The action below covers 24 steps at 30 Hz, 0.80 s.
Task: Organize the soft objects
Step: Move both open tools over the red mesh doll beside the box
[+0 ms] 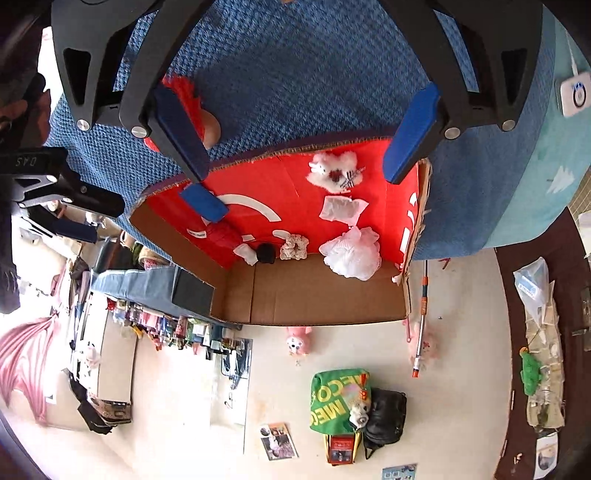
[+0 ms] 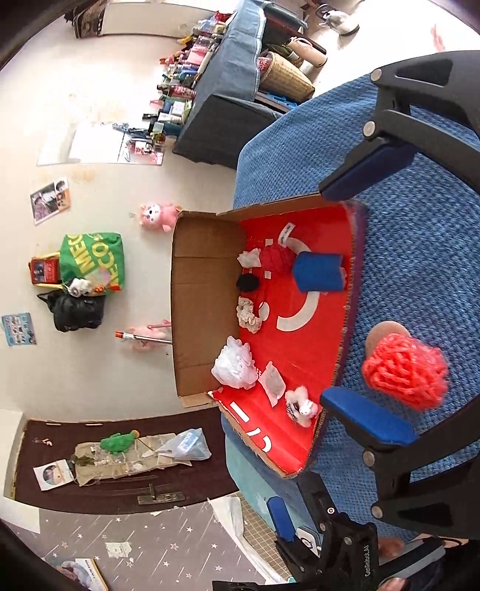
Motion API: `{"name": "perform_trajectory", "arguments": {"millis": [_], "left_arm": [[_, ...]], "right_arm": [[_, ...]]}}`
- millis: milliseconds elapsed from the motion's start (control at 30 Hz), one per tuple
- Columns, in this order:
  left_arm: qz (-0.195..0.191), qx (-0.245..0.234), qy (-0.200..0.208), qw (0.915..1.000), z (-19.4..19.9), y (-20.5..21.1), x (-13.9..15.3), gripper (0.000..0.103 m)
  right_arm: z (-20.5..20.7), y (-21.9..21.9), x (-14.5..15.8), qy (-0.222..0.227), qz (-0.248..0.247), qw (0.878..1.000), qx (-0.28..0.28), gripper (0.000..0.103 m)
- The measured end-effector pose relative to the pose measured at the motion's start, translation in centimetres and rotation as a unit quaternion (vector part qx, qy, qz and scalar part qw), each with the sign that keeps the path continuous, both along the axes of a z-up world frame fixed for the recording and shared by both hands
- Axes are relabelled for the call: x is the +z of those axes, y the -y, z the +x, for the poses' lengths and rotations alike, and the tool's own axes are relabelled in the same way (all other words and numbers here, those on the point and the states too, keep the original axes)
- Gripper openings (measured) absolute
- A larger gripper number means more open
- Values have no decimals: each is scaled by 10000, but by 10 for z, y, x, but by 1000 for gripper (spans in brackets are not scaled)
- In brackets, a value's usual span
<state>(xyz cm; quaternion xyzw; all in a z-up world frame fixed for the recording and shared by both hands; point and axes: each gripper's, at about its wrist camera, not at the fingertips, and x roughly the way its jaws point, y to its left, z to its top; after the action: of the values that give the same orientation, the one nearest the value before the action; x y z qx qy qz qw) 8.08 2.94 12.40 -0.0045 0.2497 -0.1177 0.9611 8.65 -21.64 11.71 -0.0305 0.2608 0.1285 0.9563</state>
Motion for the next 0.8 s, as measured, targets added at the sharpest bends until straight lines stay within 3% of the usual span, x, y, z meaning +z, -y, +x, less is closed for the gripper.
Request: {"name": "perform_trajectory", "arguments": {"millis": [267,633,667,733,767,800], "left_arm": [[138,227,-21,9996,-18,5,-27,96],[129,444,-367,9983,-18,-6,-48,96],[106,450,-378,9982,-17,-8,-48,96],[103,449,-398,9981,-17,-9,-49,96],[121,443,-403,9981,-17,-9,-50,96],[132,439,-404,9981,-17,-9,-50,96]], "right_arm": [[-20,2,-34,-109,248,9996,-34,103],[-6,-13,-77,-1001,893,9895,536,103],[-4,-15,-79,-1067,956,9878,613,101],[1,-18,-84,-1204,1017,9848,730,82],[3,-19,-87,-1282,1056,9828,810,62],[4,-19,-89,-1369,1145,9797,917,56]]}}
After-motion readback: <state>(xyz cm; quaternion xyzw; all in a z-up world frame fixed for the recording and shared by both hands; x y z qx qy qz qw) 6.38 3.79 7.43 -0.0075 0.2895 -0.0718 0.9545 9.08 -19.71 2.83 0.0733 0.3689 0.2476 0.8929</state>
